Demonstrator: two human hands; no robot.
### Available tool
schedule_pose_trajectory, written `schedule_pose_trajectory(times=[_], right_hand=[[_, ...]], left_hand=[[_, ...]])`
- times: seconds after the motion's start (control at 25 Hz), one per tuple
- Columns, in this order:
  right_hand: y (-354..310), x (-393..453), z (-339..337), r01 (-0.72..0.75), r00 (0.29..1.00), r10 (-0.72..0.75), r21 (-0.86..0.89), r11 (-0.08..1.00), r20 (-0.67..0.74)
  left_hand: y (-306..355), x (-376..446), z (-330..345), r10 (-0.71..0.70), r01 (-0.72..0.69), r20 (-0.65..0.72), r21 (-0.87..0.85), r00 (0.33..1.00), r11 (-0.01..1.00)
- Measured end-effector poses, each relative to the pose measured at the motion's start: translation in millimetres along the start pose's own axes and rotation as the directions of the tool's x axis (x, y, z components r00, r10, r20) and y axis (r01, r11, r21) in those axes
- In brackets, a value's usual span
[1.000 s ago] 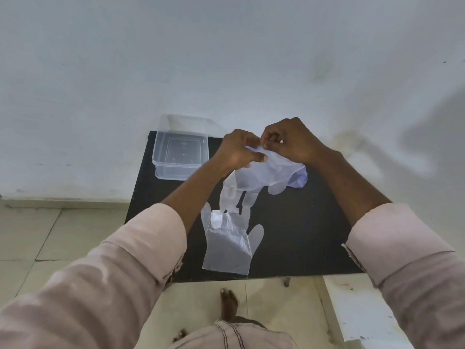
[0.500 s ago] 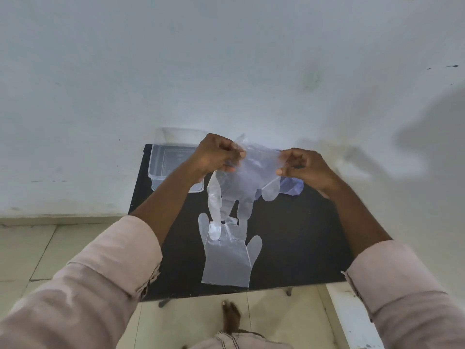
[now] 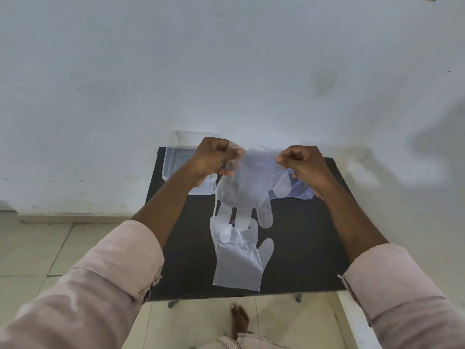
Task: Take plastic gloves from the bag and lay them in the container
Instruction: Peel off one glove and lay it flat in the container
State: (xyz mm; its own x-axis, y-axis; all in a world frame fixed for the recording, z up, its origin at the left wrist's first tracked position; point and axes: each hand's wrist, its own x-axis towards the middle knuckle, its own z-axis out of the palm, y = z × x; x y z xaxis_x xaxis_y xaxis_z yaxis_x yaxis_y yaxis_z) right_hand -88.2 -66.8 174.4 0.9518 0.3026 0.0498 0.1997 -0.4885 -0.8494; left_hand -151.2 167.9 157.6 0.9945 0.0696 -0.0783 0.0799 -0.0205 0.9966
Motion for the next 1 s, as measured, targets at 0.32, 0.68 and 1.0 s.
schedule_pose_trajectory(times=[0.32, 0.68, 1.0], right_hand=[[-3, 3, 6, -0.049, 0.999, 0.049, 0.142, 0.989, 0.001], [-11, 65, 21, -0.169, 0.986, 0.147, 0.463, 0.870, 0.083], [5, 127, 61, -0.265, 0.958, 0.186, 0.434, 0.861, 0.217]], left_hand=[[-5, 7, -2, -0.052, 0.047, -0.062, -0.079, 0.997, 0.996], [-2, 58, -9, -0.149, 0.118, -0.197, -0.161, 0.969, 0.980], [-14, 91, -43, -0.218, 0.182, -0.286, -0.148, 0.933, 0.972]])
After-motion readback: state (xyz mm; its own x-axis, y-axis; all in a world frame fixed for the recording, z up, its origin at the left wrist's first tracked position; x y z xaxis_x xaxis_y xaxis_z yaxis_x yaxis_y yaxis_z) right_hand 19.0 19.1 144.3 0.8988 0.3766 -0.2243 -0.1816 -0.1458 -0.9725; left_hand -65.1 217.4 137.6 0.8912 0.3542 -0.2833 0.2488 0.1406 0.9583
